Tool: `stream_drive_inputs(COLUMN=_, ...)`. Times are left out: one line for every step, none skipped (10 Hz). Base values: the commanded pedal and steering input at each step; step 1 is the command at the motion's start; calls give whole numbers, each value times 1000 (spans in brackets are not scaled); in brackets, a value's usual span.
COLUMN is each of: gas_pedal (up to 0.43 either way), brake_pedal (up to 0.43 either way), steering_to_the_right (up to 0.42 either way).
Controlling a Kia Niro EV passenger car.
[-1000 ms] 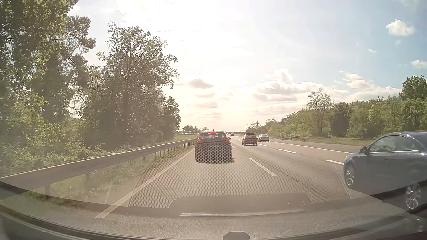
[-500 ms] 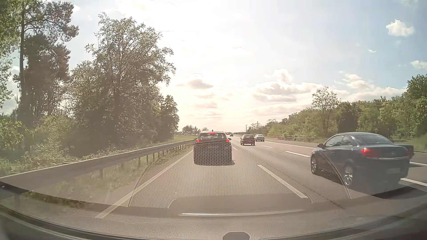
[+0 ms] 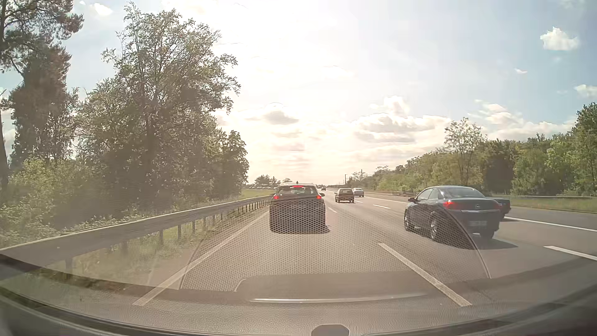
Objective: Follow the waypoints while adhering to traffic rules and regulations
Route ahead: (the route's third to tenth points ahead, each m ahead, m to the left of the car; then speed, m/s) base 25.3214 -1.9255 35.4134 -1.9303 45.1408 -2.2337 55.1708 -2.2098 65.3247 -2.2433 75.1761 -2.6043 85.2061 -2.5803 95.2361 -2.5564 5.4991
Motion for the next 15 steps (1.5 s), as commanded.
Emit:
stream_drive_inputs(gas_pedal=0, brake_pedal=85, steering_to_the_right=-3)
stream_drive_inputs(gas_pedal=0, brake_pedal=104, steering_to_the_right=-4)
stream_drive_inputs(gas_pedal=0, brake_pedal=110, steering_to_the_right=-5)
stream_drive_inputs(gas_pedal=0, brake_pedal=116, steering_to_the_right=-7)
stream_drive_inputs(gas_pedal=0, brake_pedal=116, steering_to_the_right=-10)
stream_drive_inputs(gas_pedal=0, brake_pedal=116, steering_to_the_right=-11)
stream_drive_inputs(gas_pedal=0, brake_pedal=116, steering_to_the_right=-12)
stream_drive_inputs(gas_pedal=0, brake_pedal=110, steering_to_the_right=-14)
stream_drive_inputs(gas_pedal=0, brake_pedal=91, steering_to_the_right=-16)
stream_drive_inputs(gas_pedal=0, brake_pedal=55, steering_to_the_right=-16)
stream_drive_inputs(gas_pedal=0, brake_pedal=0, steering_to_the_right=-16)
stream_drive_inputs(gas_pedal=0, brake_pedal=0, steering_to_the_right=-16)
stream_drive_inputs(gas_pedal=0, brake_pedal=0, steering_to_the_right=-16)
stream_drive_inputs(gas_pedal=0, brake_pedal=0, steering_to_the_right=-15)
stream_drive_inputs(gas_pedal=0, brake_pedal=0, steering_to_the_right=-15)
